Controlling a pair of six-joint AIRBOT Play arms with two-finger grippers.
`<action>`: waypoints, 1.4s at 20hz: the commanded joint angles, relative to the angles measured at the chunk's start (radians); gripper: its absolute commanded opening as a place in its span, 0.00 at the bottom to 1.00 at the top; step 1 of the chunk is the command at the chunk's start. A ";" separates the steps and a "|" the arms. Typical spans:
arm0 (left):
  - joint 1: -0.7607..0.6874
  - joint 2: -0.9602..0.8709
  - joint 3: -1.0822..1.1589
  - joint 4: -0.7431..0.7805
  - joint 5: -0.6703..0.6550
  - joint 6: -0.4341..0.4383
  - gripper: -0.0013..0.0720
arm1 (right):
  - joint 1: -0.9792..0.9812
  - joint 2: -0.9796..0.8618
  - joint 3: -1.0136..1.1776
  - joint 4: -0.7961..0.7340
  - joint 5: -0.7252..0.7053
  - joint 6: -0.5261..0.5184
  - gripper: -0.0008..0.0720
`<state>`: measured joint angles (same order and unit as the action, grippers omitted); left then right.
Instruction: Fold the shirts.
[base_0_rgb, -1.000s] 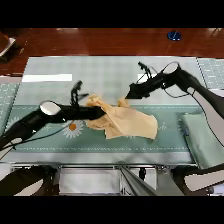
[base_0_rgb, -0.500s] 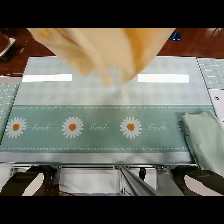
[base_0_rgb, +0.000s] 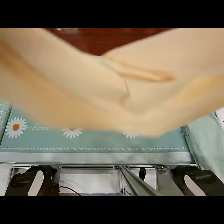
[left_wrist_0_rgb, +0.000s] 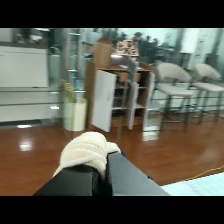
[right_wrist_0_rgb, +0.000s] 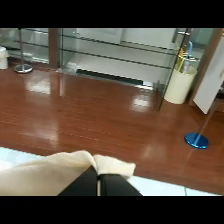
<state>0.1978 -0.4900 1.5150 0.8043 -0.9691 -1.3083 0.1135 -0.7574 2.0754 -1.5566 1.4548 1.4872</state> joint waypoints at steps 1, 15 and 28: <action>0.010 0.072 -0.013 0.229 -0.162 -0.097 0.06 | 0.000 0.052 -0.029 -0.062 0.082 0.035 0.04; 0.007 -0.165 -1.041 0.046 0.032 -0.027 0.06 | -0.026 -0.399 -0.659 -0.063 -0.273 0.162 0.04; 0.099 -0.695 -0.715 0.021 -0.105 0.129 0.71 | -0.404 -0.780 -0.538 0.488 -0.166 0.029 0.58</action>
<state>0.2409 -1.1400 0.6960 0.7273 -0.8898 -1.1988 -0.2043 -1.5368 1.5311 -1.0958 1.1694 1.5982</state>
